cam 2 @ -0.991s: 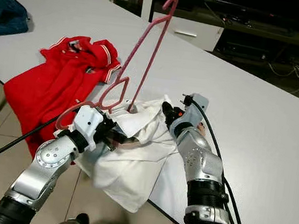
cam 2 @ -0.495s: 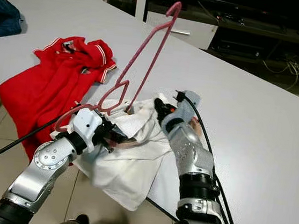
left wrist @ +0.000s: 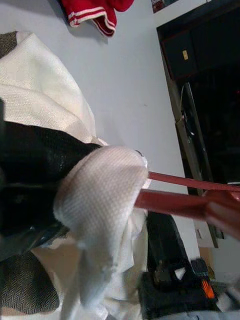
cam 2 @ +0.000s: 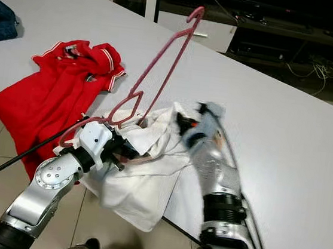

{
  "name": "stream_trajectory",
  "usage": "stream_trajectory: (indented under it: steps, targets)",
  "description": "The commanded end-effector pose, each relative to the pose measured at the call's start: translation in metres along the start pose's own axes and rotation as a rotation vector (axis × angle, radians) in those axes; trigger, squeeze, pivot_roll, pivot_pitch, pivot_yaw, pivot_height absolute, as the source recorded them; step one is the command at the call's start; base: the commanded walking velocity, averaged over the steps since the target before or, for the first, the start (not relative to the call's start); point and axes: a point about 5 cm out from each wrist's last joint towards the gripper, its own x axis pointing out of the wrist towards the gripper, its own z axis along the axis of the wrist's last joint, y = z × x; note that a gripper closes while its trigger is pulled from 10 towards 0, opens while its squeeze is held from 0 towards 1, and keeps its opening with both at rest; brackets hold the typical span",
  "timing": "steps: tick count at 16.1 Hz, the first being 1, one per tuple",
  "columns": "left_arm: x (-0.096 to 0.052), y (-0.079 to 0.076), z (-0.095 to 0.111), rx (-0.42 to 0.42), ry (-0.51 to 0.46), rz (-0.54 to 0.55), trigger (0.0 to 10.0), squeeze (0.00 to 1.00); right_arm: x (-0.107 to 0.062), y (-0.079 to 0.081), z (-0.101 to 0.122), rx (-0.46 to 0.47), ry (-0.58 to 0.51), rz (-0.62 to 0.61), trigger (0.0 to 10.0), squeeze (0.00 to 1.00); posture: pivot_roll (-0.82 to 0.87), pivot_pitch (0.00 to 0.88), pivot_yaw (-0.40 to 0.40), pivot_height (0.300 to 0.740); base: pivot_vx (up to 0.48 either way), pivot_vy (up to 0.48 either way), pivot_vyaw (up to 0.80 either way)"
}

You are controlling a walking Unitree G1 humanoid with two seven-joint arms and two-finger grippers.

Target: Hang hanger

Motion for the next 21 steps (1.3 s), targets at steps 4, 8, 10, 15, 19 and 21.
stream_trajectory:
  steps: [4,8,10,15,19,21]
  targets:
    - [-0.002,-0.009,-0.012,-0.014,0.071,-0.048,10.0,0.0,-0.003,-0.014,-0.011,0.027,0.034,-0.061,10.0,0.0,0.03,0.138,-0.052,0.74,0.0,0.0,0.0]
    - [-0.001,-0.009,-0.012,-0.012,0.07,-0.049,10.0,0.0,0.001,0.02,-0.013,0.094,0.041,0.113,10.0,0.0,0.04,0.138,-0.052,0.74,0.0,0.0,0.0]
    - [-0.002,-0.01,-0.012,-0.013,0.07,-0.048,10.0,0.0,0.003,0.021,-0.001,0.066,-0.033,0.075,10.0,0.0,0.04,0.141,-0.056,0.74,0.0,0.0,0.0]
    - [-0.003,-0.01,-0.013,-0.016,0.073,-0.04,10.0,0.0,0.005,0.019,-0.002,0.046,-0.011,0.075,10.0,0.0,0.04,0.143,-0.063,0.74,0.0,0.0,0.0]
    - [-0.003,-0.007,-0.011,-0.016,0.061,-0.012,10.0,0.0,0.0,0.026,-0.015,0.035,0.03,0.106,10.0,0.0,0.04,0.152,-0.065,0.74,0.0,0.0,0.0]
    - [-0.004,0.01,-0.005,-0.011,0.033,0.035,10.0,0.0,-0.007,0.012,-0.007,0.055,-0.001,0.079,10.0,0.0,0.03,0.154,-0.065,0.74,0.0,0.0,0.0]
